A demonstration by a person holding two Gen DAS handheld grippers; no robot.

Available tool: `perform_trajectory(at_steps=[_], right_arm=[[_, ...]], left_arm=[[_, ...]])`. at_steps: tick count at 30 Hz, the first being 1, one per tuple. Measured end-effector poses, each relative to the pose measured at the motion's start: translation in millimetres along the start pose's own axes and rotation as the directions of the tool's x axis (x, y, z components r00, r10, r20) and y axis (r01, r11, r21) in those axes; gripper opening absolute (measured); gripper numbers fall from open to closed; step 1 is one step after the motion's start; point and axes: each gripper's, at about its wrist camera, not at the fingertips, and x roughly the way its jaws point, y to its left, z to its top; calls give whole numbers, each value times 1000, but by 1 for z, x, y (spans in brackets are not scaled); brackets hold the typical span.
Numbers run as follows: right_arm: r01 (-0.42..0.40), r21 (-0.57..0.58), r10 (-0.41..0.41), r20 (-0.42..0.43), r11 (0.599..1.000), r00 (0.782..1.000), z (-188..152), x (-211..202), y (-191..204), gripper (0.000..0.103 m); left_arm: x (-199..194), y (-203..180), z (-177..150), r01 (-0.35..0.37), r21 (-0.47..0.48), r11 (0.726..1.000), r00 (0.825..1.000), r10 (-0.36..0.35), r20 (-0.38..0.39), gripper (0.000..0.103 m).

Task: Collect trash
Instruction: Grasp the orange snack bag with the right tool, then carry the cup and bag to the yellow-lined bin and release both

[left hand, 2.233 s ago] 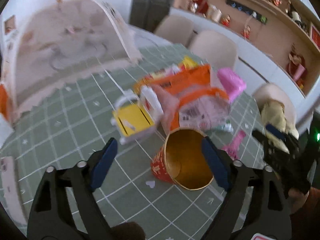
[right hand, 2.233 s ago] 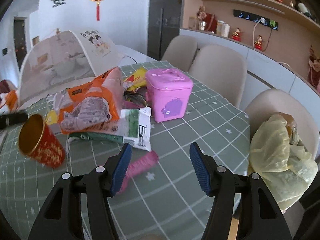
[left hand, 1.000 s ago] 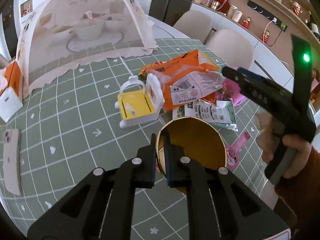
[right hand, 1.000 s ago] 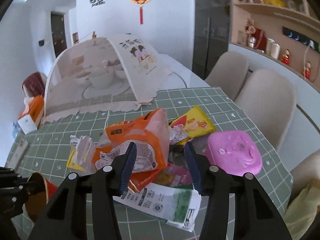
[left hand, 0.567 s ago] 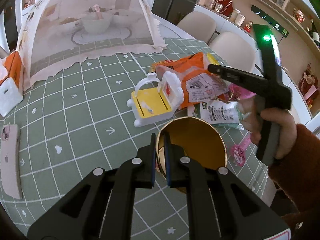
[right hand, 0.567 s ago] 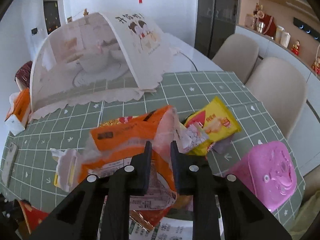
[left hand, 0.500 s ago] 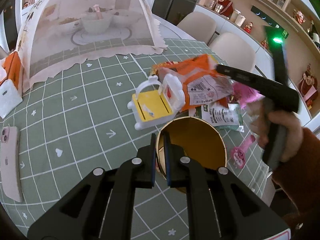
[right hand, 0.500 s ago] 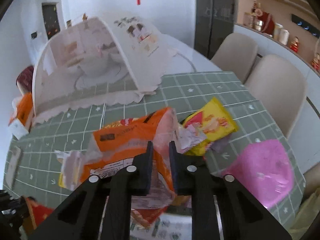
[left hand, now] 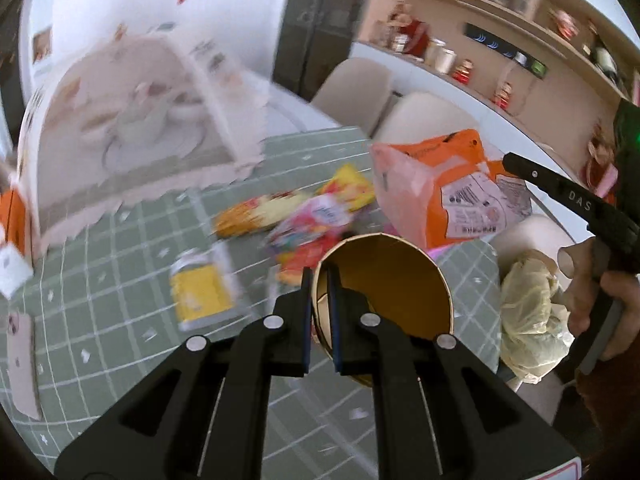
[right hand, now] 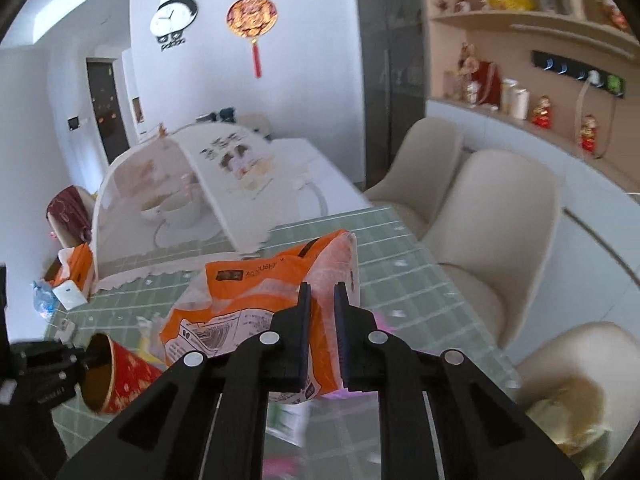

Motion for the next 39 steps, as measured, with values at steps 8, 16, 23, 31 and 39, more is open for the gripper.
perform_trajectory(at_steps=[8,16,23,31,39], right_arm=[[194,46,-197,69,980,978,-33,-95,-133,13],[360,143,-370,56,922,927,-85,-169,-256,13],[428,245,-445,15,870,895,-127,-204,-330,13],[375,278,-395,17,884,919,-147,-202,-345,13],[281,175,-256,-152,944,955,-188,-115,-301,13]], left_arm=[[18,-149,15,129,192,973,991,-133,11,7],[67,-295,7,341,278,898,940,-327,-96,7],[136,-371,-16,445,237,864,887,-389,-249,7],[154,-374,-22,405,177,897,895,-351,-274,38],[111,-324,-19,296,194,935,945,-256,-206,38]])
